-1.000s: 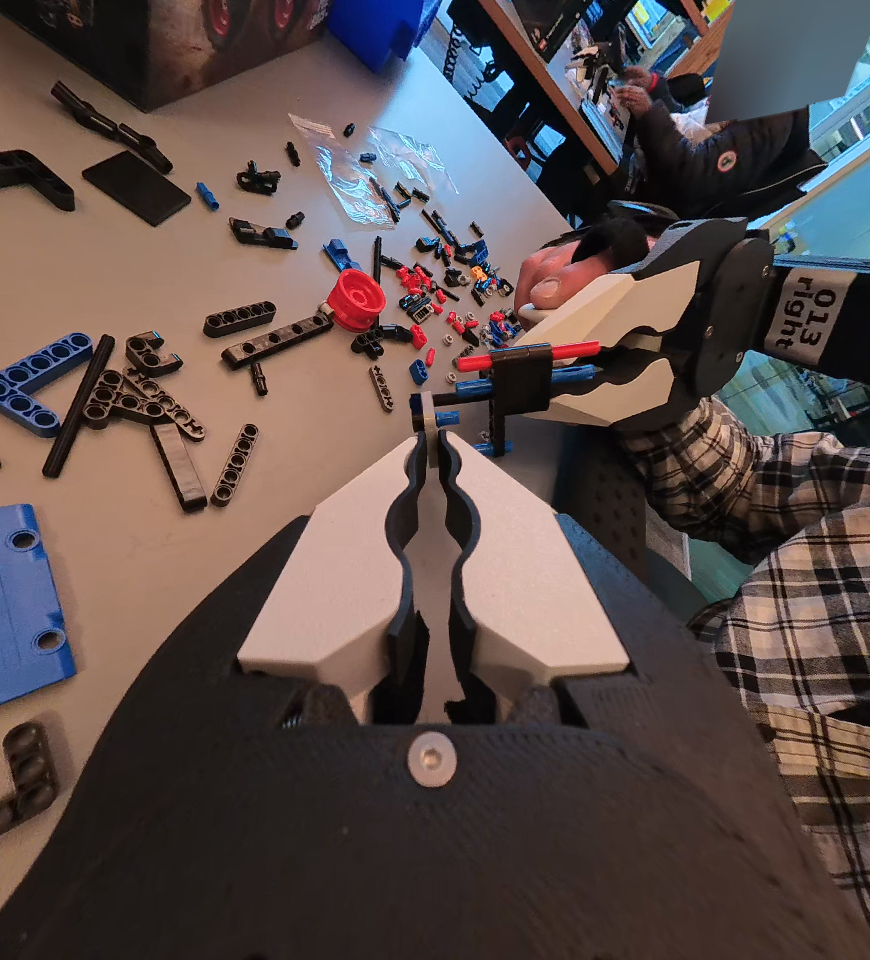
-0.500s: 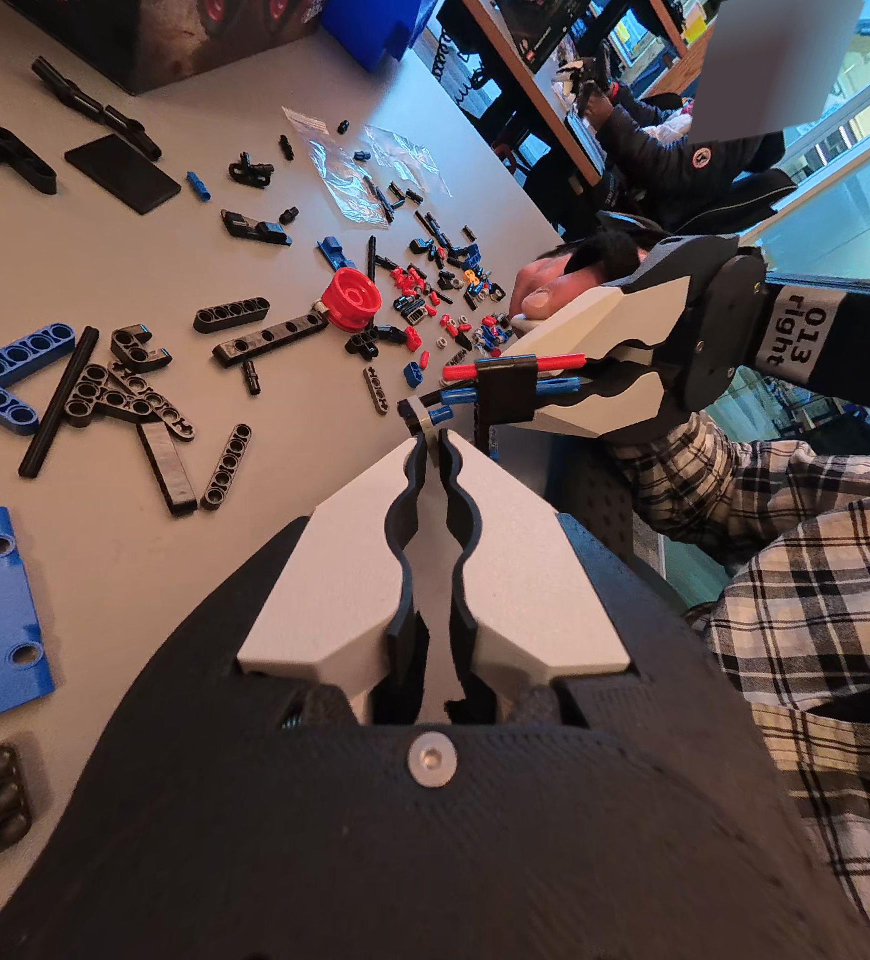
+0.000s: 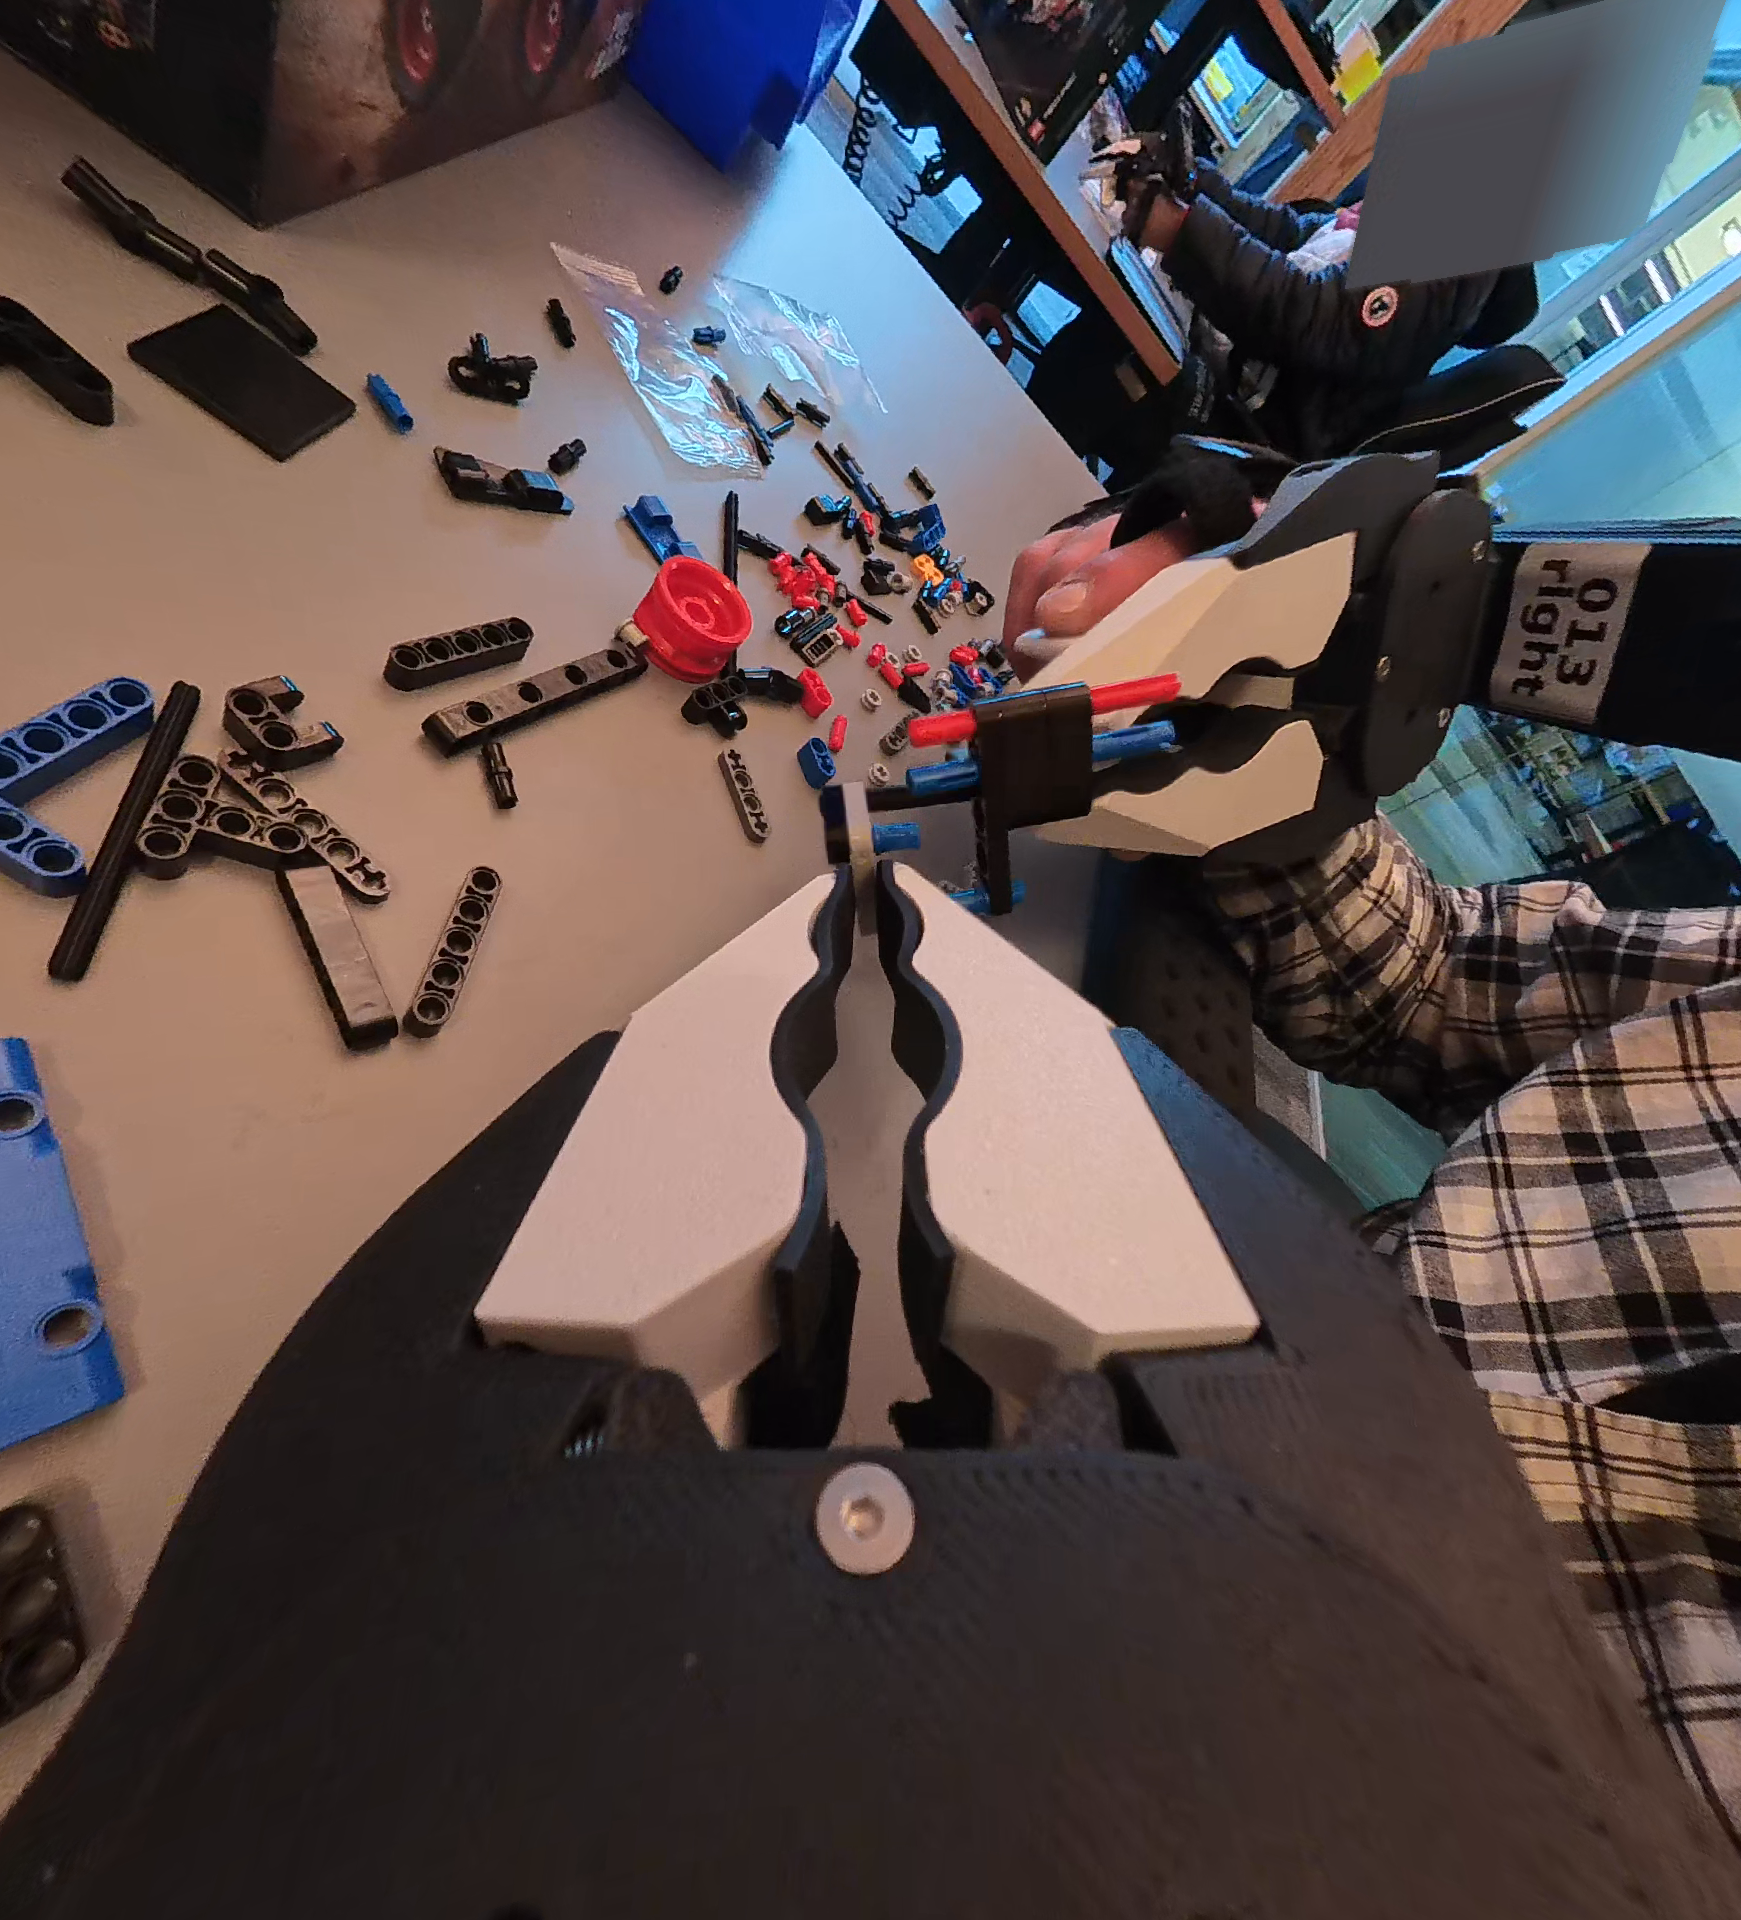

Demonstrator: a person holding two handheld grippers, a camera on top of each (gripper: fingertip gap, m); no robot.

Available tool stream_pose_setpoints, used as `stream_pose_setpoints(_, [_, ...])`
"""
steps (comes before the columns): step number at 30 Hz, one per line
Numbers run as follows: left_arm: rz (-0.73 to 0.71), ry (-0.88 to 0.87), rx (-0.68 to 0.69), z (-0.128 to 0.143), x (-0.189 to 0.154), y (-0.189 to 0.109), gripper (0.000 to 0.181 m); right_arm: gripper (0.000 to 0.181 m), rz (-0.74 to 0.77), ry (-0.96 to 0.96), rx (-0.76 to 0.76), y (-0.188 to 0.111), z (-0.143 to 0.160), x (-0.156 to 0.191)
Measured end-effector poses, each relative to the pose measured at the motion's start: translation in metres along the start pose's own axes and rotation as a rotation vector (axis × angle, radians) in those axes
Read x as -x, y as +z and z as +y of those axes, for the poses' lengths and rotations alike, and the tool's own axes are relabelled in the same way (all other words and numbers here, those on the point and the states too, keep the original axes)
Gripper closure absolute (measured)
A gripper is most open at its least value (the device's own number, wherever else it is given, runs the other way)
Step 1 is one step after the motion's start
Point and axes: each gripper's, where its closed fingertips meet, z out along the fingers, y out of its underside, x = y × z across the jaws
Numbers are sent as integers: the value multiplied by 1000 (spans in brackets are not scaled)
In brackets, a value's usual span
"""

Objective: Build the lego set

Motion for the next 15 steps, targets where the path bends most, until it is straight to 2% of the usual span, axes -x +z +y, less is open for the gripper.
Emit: stream_pose_setpoints(15, [32, 24, -20, -3, -4, -1, 180, 176, -8, 42, -29, -1, -2, -2])
